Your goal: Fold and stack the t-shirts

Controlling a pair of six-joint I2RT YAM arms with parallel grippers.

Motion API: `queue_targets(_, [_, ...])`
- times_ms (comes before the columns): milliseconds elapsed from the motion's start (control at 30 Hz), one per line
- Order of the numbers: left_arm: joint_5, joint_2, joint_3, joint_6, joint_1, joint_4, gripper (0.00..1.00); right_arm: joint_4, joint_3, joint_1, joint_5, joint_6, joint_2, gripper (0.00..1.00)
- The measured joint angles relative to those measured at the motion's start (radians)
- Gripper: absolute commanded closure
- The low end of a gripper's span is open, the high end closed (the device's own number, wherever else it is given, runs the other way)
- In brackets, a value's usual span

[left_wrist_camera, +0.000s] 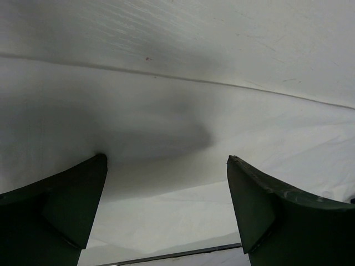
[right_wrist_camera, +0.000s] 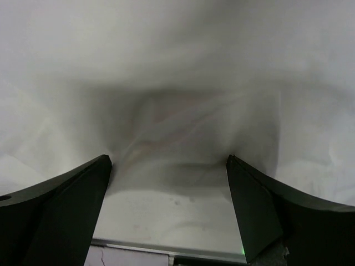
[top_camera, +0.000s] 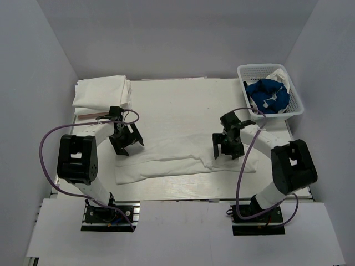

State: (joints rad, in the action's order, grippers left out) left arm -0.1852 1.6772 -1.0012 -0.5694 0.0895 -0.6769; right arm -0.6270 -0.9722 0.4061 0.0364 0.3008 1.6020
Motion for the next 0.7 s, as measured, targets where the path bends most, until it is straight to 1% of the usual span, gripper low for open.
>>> queue_targets(100, [0.019,0.000,-0.004,0.000,0.000,-0.012,0.01,-0.054,0.085,0.000,0.003,0.029,-0.094,0.10])
queue_targets(233, [0.055,0.000,-0.019,0.002,0.000,-0.044,0.01,-0.143,0.165,0.000,-0.047,0.075,-0.273,0.10])
queue_targets(333, [0.073,0.000,-0.033,0.004,0.000,-0.063,0.01,-0.181,0.172,0.000,-0.058,0.105,-0.402,0.10])
queue_targets(400, [0.081,0.000,-0.049,0.005,0.000,-0.077,0.01,-0.185,0.168,0.000,-0.042,0.122,-0.460,0.10])
queue_targets(533, [0.089,0.000,-0.080,0.008,0.000,-0.085,0.01,-0.179,0.130,0.000,-0.002,0.140,-0.474,0.10])
queue_targets(700, [0.100,-0.005,-0.097,0.014,0.000,-0.111,0.01,-0.173,0.070,0.000,0.057,0.149,-0.383,0.10])
